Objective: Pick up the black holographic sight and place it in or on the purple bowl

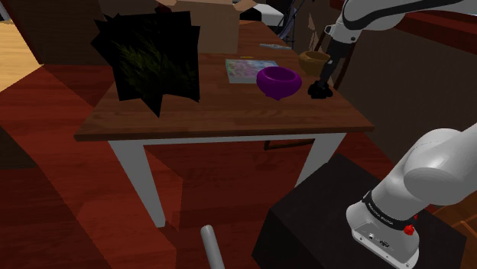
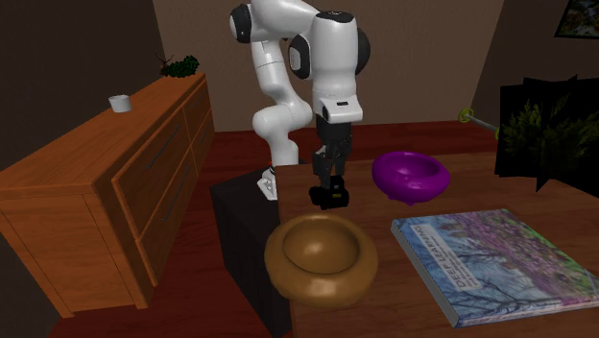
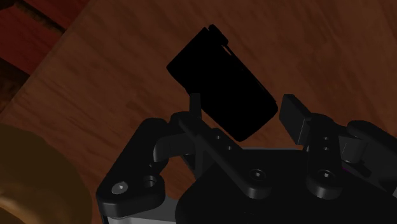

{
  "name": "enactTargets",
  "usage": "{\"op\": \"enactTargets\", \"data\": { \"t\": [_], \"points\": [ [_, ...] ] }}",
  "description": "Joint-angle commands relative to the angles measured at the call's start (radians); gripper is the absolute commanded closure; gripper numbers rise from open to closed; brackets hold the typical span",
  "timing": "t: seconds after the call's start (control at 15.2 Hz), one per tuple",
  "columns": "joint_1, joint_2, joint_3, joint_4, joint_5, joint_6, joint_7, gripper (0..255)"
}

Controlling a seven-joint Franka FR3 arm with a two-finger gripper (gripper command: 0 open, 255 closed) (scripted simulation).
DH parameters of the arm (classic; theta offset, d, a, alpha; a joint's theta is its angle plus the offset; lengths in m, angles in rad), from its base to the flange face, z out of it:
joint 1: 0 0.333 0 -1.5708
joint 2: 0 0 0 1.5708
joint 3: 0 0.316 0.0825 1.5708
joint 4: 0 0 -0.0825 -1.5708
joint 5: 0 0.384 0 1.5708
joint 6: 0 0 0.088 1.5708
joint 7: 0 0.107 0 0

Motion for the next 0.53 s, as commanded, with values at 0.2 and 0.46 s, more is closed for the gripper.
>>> {"op": "enactTargets", "data": {
  "t": [0.2, 0.46],
  "points": [
    [0.000, -0.002, 0.001, 0.010, 0.000, -0.014, 0.001, 255],
    [0.001, -0.011, 0.008, 0.057, 0.001, -0.069, 0.004, 255]
  ]
}}
